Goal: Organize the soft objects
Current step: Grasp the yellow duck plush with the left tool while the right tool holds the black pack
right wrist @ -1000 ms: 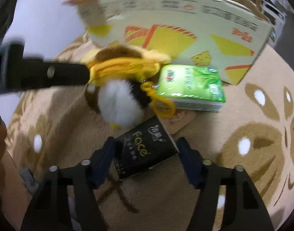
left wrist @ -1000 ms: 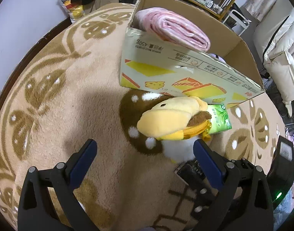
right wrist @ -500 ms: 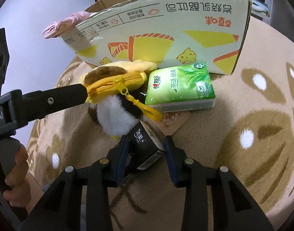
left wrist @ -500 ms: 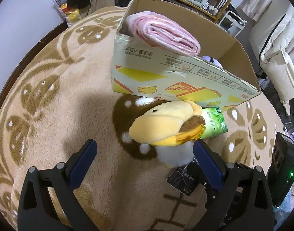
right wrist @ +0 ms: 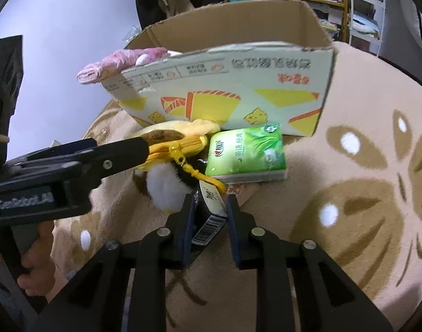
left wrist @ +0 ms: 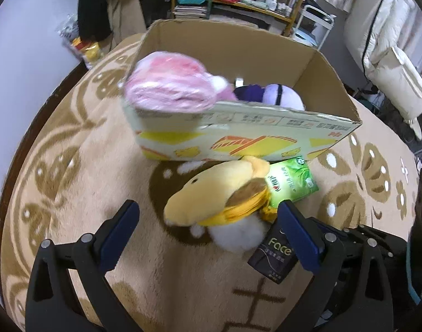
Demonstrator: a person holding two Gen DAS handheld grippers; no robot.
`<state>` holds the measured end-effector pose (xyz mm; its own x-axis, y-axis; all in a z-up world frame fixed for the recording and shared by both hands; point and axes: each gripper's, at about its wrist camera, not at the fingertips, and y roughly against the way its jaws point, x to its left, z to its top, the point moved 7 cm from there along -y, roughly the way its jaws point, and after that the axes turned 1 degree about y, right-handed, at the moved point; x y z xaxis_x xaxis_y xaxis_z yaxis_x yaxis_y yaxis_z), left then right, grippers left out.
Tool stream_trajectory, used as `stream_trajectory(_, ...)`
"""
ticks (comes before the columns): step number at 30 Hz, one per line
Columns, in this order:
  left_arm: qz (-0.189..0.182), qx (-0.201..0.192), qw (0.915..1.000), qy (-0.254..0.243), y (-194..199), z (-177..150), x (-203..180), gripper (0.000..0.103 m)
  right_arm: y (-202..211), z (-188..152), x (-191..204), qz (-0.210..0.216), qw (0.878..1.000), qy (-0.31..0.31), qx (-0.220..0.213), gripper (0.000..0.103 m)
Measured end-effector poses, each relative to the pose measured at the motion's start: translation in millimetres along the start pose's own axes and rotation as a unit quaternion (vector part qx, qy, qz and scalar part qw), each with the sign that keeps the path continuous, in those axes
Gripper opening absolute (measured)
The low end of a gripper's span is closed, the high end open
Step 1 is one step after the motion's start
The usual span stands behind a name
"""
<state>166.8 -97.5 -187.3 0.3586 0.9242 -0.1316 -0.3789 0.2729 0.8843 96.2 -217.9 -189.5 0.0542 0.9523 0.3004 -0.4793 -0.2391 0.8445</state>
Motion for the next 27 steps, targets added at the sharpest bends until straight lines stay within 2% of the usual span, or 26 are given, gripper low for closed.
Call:
stream_trajectory(7,0.02,0.015,0.999,-0.037,-23.6,8.0,-16.7,0.099,18.3,5.5,-14.4,-0.033,0.999,-0.021,-0.015,0.023)
stream_trajectory(16,0.053,0.034,0.9972,-0.041,-51.5,8.3,-18.6,0.099,32.3,3.0,-36.4,-0.064,0.997,-0.033,-0.028,0.023)
stream_trajectory(18,0.047,0.033,0.9977,-0.035,-53.2,8.4,-16.9,0.095,30.3,9.2,-33.2,-0.064,0.997,-0.037,-0.033,0.023)
stream_trajectory(20,0.03,0.031,0.9987,-0.028,-53.0,9.3,-17.6,0.085,34.1,10.7,-33.1,-0.064,0.996,-0.039,-0.04,0.023)
stream_trajectory(27,0.031,0.014,0.9987,-0.038,-45.6,9.6,-16.5,0.071,39.1,16.6,-33.1,-0.075,0.995,-0.022,-0.057,0.023)
